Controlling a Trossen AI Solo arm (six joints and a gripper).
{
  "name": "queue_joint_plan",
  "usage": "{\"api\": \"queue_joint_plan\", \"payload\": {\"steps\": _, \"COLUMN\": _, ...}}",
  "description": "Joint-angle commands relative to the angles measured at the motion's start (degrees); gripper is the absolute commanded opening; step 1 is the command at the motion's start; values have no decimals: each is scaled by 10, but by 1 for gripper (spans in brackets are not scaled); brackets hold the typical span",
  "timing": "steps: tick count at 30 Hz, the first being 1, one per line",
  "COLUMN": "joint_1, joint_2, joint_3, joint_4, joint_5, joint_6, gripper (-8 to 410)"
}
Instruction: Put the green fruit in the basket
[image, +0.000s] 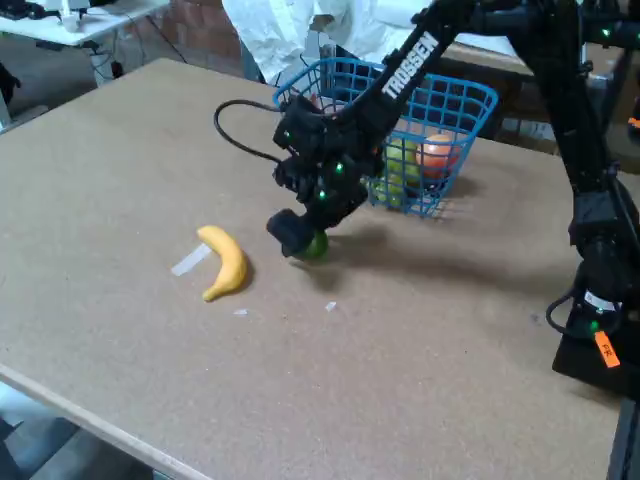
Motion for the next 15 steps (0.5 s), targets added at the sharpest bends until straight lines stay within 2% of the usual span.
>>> {"api": "queue_joint_plan", "payload": {"steps": 1, "joint_1": 0, "joint_2": 7, "joint_3": 0, "joint_4": 7, "joint_5": -2, "joint_6": -1, "gripper": 399}}
{"api": "queue_joint_plan", "payload": {"steps": 4, "joint_1": 0, "joint_2": 8, "joint_3": 0, "joint_4": 7, "joint_5": -2, "joint_6": 0, "gripper": 389}}
{"api": "queue_joint_plan", "payload": {"steps": 7, "joint_1": 0, "joint_2": 7, "joint_3": 0, "joint_4": 9, "joint_5": -1, "joint_6": 0, "gripper": 356}}
{"api": "queue_joint_plan", "payload": {"steps": 10, "joint_1": 0, "joint_2": 7, "joint_3": 0, "joint_4": 10, "joint_5": -1, "joint_6": 2, "gripper": 302}}
{"api": "queue_joint_plan", "payload": {"steps": 15, "joint_1": 0, "joint_2": 7, "joint_3": 0, "joint_4": 10, "joint_5": -2, "joint_6": 8, "gripper": 188}}
